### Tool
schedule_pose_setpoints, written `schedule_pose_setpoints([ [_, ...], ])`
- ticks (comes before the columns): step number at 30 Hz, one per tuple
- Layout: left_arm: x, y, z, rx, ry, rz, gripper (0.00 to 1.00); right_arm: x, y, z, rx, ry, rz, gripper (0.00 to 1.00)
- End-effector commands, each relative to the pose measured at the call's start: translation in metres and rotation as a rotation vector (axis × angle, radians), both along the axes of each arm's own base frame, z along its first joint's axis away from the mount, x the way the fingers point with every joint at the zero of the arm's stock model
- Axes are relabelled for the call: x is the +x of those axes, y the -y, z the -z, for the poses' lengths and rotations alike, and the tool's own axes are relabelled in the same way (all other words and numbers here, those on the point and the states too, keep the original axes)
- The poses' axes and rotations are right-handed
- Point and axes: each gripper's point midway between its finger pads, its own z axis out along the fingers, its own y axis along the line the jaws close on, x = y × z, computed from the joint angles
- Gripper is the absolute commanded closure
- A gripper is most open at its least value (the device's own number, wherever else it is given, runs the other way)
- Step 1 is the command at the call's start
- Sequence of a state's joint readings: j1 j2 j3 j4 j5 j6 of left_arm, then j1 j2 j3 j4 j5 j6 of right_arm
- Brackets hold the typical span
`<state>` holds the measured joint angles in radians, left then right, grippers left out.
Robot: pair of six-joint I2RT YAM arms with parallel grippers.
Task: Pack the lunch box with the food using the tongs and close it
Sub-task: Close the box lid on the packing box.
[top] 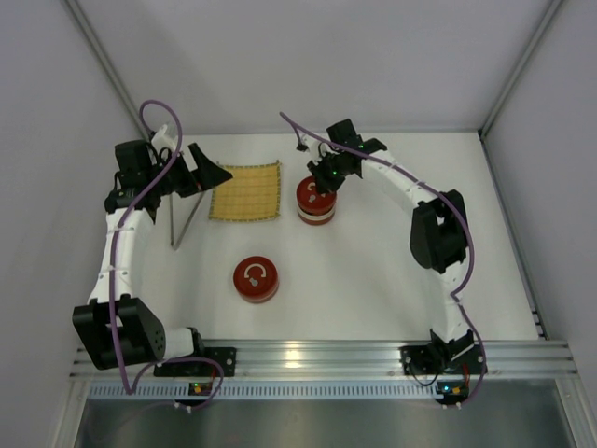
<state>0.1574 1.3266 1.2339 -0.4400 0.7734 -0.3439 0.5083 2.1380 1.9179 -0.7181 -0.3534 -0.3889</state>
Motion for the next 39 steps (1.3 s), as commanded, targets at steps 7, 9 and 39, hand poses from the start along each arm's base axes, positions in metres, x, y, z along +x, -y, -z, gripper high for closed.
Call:
schedule_pose_setpoints([
  [7, -0.006, 0.001, -0.018, 0.017, 0.056, 0.023, 0.02, 0.003, -0.019, -0.012, 0.111, 0.033, -0.031, 1.00],
  [9, -0.004, 0.001, -0.021, 0.018, 0.061, 0.023, 0.02, 0.004, -0.019, -0.012, 0.113, 0.040, -0.032, 1.00],
  [39, 0.001, 0.003, -0.021, -0.002, 0.051, 0.030, 0.02, 0.010, -0.003, 0.011, 0.155, -0.013, 0.011, 1.00],
])
